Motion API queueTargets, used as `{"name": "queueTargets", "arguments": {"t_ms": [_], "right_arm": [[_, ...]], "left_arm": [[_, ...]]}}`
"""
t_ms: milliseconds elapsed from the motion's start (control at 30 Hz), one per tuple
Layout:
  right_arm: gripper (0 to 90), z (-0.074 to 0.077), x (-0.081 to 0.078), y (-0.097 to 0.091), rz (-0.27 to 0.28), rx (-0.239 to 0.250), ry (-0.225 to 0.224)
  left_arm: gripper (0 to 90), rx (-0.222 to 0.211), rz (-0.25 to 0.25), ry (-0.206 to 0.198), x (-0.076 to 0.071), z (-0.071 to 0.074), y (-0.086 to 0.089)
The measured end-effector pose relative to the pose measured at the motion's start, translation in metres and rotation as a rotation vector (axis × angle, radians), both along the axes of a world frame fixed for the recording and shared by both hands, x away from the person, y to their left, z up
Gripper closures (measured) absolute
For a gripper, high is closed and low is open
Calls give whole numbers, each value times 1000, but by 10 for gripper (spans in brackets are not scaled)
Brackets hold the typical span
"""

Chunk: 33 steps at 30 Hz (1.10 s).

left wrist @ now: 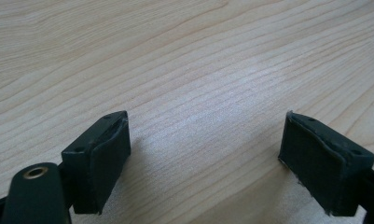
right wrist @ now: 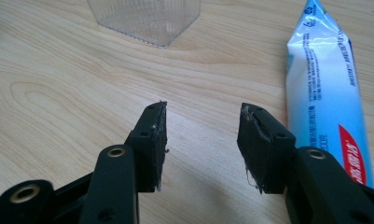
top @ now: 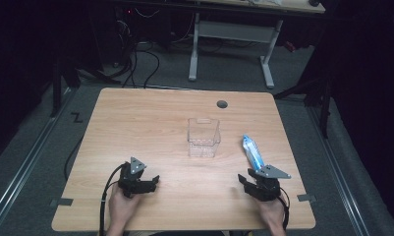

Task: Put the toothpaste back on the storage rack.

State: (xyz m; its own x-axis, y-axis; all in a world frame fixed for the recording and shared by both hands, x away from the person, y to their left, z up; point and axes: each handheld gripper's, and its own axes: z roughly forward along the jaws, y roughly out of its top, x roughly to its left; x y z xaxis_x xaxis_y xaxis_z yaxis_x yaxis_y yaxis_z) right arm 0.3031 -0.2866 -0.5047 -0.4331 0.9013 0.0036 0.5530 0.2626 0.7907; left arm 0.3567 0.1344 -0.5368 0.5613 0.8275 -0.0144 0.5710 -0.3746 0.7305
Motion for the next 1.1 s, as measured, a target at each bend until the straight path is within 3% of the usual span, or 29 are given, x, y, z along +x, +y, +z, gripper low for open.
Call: {"name": "queueTargets", "arguments": {"t_ms": [533,1100], "right_arm": [[526,9,-2,-19,-36,9,-19],[504,20,7,-30,-72,-6,-37]], "left_arm": [[165,0,1,0,0,0,0],[165,0,1,0,0,0,0]]}}
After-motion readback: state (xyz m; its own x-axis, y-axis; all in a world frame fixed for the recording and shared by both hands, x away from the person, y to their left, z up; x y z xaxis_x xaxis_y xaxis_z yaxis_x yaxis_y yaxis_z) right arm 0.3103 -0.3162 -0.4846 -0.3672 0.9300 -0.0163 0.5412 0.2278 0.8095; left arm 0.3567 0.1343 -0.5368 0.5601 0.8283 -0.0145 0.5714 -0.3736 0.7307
